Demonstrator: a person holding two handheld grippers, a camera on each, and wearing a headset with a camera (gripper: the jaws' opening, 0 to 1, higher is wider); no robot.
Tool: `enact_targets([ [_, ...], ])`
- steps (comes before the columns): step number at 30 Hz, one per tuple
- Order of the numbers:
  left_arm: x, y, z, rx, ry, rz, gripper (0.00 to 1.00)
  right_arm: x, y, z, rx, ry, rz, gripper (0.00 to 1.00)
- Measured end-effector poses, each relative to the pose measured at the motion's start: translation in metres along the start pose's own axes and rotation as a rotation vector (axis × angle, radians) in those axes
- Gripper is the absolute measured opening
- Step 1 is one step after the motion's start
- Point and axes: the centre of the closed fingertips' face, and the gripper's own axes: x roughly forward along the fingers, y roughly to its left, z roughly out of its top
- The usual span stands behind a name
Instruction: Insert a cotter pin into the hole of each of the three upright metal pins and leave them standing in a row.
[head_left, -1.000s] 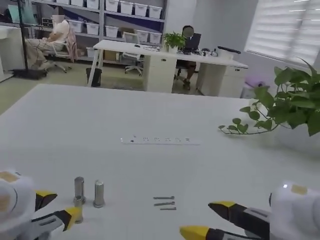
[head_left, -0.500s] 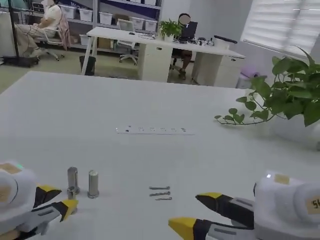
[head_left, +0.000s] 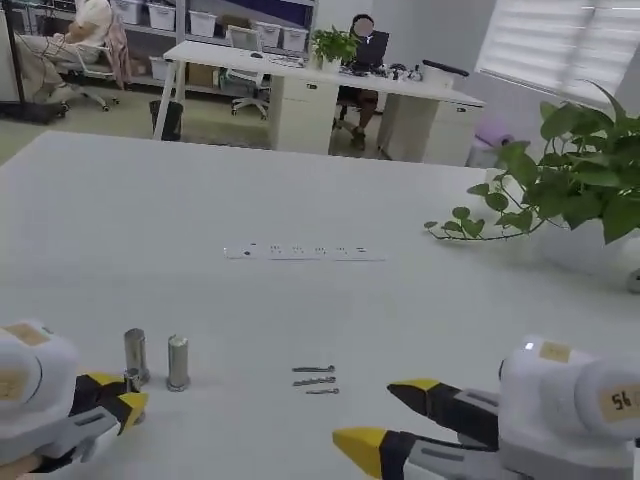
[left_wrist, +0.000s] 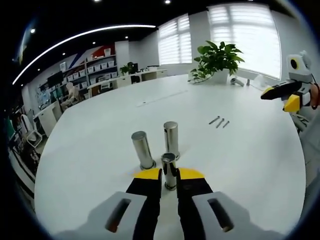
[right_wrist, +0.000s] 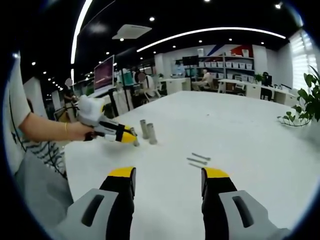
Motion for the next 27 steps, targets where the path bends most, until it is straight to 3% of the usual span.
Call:
enact_targets([
  [12, 0.001, -0.002, 0.002, -0.028, -0.011, 0.019, 0.07, 0.003, -0.001, 0.001, 0.002, 0.001, 0.001, 0.52],
  [27, 0.016, -0.029, 0.01, -0.092, -0.013, 0.023, 0.07, 0.006, 0.001, 0.002, 0.004, 0.006, 0.014, 0.52],
])
